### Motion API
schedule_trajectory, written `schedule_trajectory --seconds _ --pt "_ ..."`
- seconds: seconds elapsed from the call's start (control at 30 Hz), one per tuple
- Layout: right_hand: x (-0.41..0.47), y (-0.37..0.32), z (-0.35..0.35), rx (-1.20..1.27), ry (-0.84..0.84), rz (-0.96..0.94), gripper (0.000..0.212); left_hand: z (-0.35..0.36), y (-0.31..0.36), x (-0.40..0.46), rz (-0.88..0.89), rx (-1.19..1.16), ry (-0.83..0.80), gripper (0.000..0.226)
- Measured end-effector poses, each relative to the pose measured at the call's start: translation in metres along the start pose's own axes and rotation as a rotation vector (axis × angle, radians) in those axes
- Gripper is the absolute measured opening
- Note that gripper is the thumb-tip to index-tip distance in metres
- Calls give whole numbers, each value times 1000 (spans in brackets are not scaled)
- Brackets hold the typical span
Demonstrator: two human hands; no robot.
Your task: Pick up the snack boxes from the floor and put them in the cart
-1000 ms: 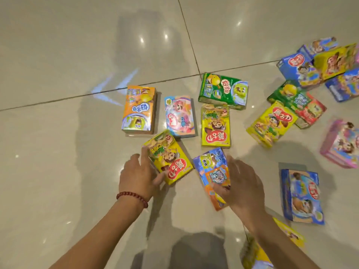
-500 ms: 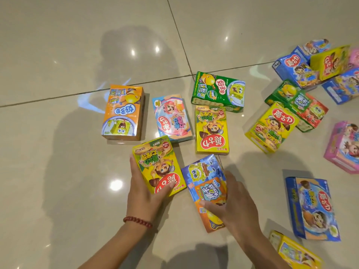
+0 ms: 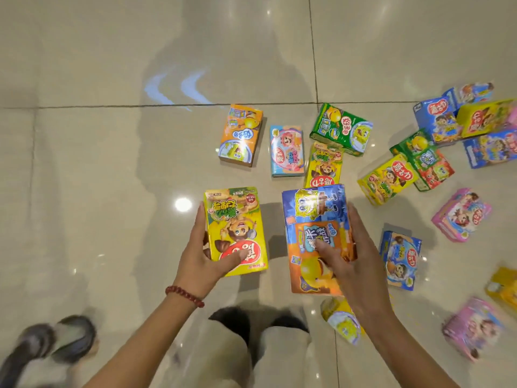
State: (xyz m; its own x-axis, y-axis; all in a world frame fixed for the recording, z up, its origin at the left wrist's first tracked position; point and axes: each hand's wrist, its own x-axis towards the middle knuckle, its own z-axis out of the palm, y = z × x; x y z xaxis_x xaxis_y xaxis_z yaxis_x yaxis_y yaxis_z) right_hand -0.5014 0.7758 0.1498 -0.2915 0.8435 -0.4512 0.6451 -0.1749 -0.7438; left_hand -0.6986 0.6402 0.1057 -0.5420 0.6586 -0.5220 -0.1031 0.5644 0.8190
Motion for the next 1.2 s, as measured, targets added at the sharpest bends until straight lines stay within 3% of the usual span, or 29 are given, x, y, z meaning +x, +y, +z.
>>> schedule_trajectory --seconds 0.27,0.47,0.8,1.0,1.2 --pt "-41 -160 -30 49 -56 -193 72 -83 142 -78 87 -108 97 110" --pt "-75 -264 -46 119 -131 -236 69 -144 233 -136 137 -136 202 119" --pt "-145 -434 -106 160 -253 -464 72 -207 369 -252 264 -244 458 109" --pt "-206 -537 -124 205 -401 -655 70 -249 437 -337 400 -280 644 115" --pt "-286 -610 -106 210 -626 -809 68 -302 463 -436 467 -252 845 116"
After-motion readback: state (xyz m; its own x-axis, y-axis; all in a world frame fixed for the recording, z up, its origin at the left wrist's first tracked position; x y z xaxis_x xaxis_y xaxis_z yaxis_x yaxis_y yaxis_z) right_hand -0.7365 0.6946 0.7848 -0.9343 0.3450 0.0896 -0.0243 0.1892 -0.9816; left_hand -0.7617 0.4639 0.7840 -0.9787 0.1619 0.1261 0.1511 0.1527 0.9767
